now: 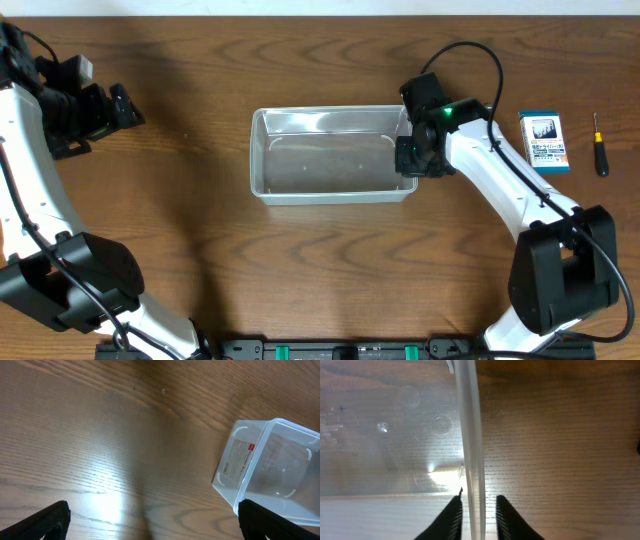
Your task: Pack container
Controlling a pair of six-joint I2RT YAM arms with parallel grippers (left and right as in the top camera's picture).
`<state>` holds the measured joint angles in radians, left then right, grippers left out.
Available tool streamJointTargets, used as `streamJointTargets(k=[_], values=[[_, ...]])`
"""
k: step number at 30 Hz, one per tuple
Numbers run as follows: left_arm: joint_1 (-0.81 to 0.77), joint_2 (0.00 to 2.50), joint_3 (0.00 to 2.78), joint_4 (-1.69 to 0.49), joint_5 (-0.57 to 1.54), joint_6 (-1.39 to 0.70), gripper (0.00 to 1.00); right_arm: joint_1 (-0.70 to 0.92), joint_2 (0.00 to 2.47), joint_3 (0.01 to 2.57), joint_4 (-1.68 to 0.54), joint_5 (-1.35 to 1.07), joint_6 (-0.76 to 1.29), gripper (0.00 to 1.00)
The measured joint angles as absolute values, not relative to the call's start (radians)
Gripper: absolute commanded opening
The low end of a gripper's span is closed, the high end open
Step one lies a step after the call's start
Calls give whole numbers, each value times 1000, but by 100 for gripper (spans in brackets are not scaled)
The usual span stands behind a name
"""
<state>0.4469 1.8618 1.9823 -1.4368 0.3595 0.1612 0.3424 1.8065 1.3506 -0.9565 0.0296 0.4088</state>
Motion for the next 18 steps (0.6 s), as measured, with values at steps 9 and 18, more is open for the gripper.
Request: streamJointTargets(k=[9, 18], values=[[447, 1862, 1982, -1437, 360, 161, 98, 342, 1806, 1351, -954, 30, 410, 34], [447, 1862, 1982, -1437, 360, 161, 98, 342, 1806, 1386, -963, 30, 402, 49]])
